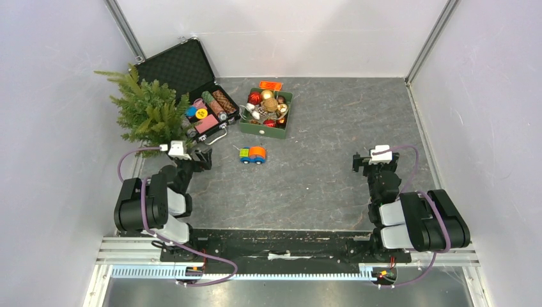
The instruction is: Decorate the small christmas tree
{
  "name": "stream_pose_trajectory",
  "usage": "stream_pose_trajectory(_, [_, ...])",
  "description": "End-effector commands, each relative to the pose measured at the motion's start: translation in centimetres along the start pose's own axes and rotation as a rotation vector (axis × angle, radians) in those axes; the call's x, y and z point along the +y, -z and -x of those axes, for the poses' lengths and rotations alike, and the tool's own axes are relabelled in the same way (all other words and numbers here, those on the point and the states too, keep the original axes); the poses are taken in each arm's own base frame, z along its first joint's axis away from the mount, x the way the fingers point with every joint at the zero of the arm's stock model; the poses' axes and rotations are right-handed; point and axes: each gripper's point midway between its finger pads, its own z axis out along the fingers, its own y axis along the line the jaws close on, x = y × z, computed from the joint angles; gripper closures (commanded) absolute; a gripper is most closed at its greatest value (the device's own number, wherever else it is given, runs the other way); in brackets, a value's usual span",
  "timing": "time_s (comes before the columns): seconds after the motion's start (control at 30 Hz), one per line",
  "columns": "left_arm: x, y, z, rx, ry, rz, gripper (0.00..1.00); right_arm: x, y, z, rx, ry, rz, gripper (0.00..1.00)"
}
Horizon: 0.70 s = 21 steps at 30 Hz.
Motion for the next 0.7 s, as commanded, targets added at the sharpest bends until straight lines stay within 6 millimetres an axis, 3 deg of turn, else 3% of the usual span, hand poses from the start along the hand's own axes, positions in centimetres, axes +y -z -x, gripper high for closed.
stream_pose_trajectory(0.0, [-0.5, 0.2, 1.9, -0.075, -0.07, -0.022, 0.13, -0.2, 1.9, -1.6, 0.027, -0.005, -0.011, 0.02])
stream_pose_trajectory(0.13, [-0.9, 0.7, 2.7, -0.109, -0.077, -0.035, 0.14, -0.3, 1.9, -1.6, 0.027, -0.006, -0.012, 0.02])
stream_pose_trajectory(0.4, [-5.6, 1.7, 3.5, -0.002, -0.174, -0.311, 0.22, -0.2, 1.9, -1.5, 0.026, -0.006, -0.01, 0.02])
stream_pose_trajectory(0.67, [-9.6, 4.6, 4.6, 0.079, -0.182, -0.531, 0.22, -0.3, 2.0, -1.4, 0.021, -0.007, -0.012, 0.02])
